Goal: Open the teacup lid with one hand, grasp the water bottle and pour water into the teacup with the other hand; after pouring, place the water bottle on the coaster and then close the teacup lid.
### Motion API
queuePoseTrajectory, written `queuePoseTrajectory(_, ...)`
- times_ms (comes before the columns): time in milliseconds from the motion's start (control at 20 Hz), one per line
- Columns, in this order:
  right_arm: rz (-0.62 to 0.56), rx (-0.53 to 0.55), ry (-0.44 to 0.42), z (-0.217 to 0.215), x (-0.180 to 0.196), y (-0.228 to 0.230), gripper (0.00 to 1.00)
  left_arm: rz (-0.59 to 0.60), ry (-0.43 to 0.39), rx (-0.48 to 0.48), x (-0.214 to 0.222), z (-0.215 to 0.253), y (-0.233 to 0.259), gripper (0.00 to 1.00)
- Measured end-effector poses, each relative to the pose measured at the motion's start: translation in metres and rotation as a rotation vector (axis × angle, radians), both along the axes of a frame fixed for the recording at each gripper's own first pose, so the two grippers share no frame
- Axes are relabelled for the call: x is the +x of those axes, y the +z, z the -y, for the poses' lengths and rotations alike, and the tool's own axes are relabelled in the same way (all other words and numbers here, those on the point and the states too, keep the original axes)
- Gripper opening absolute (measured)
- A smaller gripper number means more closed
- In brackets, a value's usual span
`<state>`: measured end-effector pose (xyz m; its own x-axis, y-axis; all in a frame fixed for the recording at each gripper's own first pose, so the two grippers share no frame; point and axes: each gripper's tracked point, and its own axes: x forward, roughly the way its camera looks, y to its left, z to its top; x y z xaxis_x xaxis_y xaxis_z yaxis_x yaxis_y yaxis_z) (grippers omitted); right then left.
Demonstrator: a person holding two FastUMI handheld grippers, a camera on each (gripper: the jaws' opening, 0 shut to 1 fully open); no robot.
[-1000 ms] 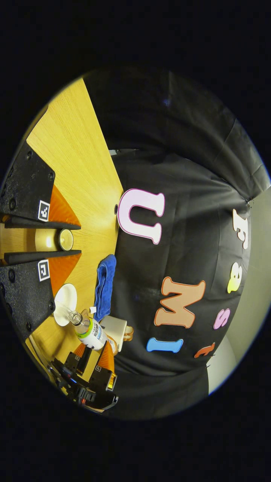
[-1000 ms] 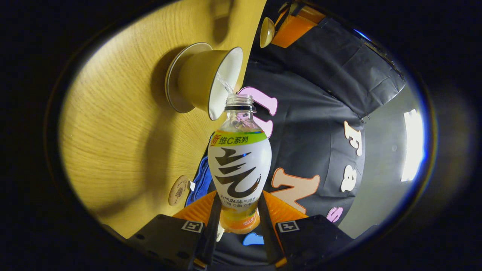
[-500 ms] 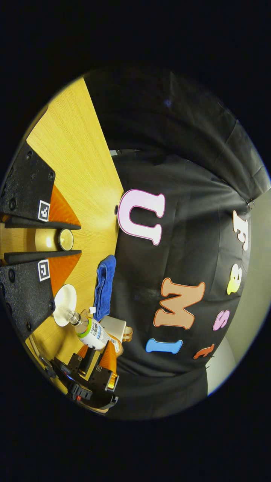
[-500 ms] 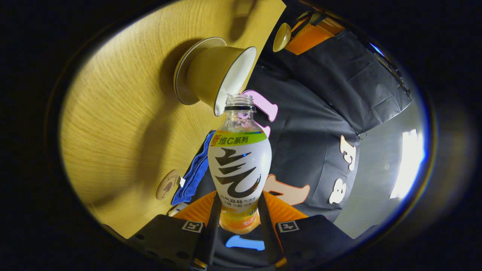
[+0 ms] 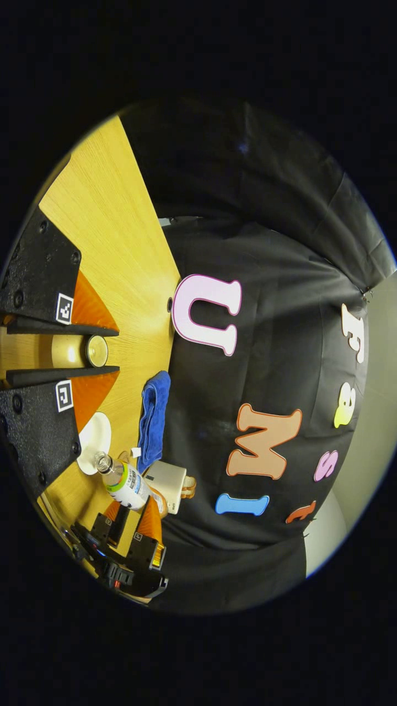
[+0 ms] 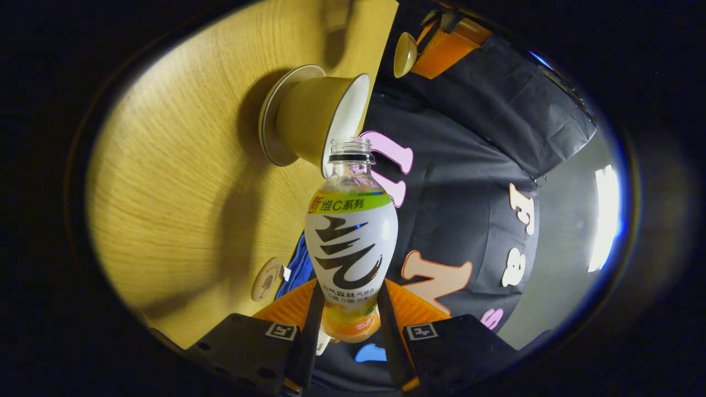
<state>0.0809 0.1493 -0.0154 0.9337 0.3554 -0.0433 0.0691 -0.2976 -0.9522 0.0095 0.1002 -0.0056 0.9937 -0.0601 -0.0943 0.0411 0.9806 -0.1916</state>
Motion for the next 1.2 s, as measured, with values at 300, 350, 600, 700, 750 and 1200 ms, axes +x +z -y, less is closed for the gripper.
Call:
queuePoseTrajectory(300,-0.106,0.173,-0.048,0.004,-0.007,-0.016,0.55,0.008,-0.011,0.009,0.004,0.008,0.007,0.22)
queuePoseTrajectory(350,-0.122,0.202,-0.049,0.006,-0.010,-0.016,0.58,0.008,-0.013,0.011,0.004,0.008,0.008,0.22)
queuePoseTrajectory(600,-0.290,0.408,-0.115,0.013,-0.009,-0.032,0.60,0.012,-0.025,0.017,0.007,0.016,0.013,0.22)
queuePoseTrajectory(700,-0.343,0.498,-0.123,0.009,-0.015,-0.034,0.55,0.014,-0.036,0.015,0.010,0.022,0.014,0.22)
queuePoseTrajectory(750,-0.361,0.533,-0.127,0.010,-0.017,-0.031,0.55,0.012,-0.045,0.014,0.012,0.025,0.015,0.22)
queuePoseTrajectory(1200,-0.599,0.938,-0.193,0.019,-0.020,-0.025,0.55,-0.020,-0.133,-0.002,0.028,0.063,0.010,0.22)
